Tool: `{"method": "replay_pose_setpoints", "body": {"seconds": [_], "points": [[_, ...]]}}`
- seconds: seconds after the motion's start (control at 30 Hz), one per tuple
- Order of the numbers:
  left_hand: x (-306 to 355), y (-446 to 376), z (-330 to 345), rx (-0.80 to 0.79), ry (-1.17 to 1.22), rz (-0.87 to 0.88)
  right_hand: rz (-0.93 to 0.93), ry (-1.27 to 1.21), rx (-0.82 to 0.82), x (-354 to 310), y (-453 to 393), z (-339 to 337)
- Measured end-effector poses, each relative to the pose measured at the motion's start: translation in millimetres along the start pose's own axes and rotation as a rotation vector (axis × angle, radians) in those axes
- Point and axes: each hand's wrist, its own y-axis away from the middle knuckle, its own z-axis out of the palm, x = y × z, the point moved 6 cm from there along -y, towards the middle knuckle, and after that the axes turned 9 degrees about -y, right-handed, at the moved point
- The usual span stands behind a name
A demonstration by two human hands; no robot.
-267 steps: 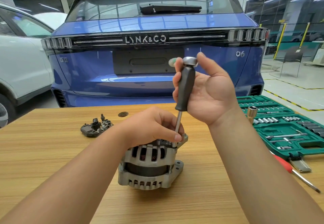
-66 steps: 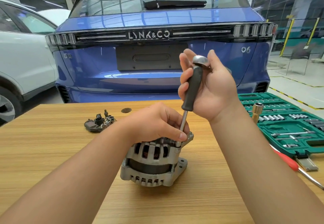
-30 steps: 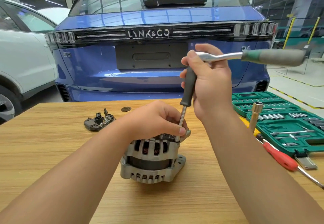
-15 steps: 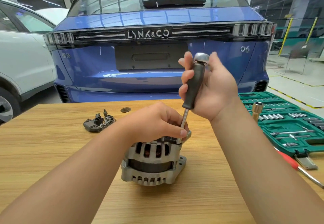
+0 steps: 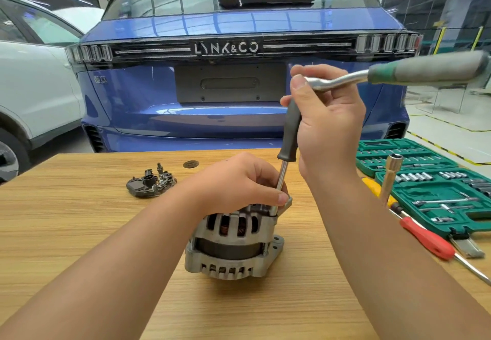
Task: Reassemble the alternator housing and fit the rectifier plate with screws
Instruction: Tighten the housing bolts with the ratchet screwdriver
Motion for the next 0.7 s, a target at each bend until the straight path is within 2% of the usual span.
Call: {"method": "replay_pose_setpoints", "body": {"seconds": [0.07, 0.1, 0.33, 0.43, 0.5, 0.6, 0.7], "points": [[1, 0, 1, -0.009, -0.008, 0.001, -0.065, 0.055, -0.006, -3, 0, 0], [2, 0, 1, -0.015, -0.009, 0.004, -0.032, 0.028, -0.007, -1, 0, -1], [4, 2, -3, -0.026, -0.013, 0.017, 0.742, -0.607, -0.135, 25, 3, 9], [8, 4, 0, -0.053, -0.037, 0.03, 0.966, -0.711, -0.119, 32, 7, 9], [9, 5, 0, -0.054, -0.029, 0.028, 0.987, -0.72, -0.186, 32, 9, 12], [6, 7, -1, -0.031, -0.001, 0.014, 0.864, -0.722, -0.317, 23, 10, 20], [4, 6, -1, -0.015, 0.009, 0.007, 0.681, -0.596, -0.251, 18, 6, 17]]}}
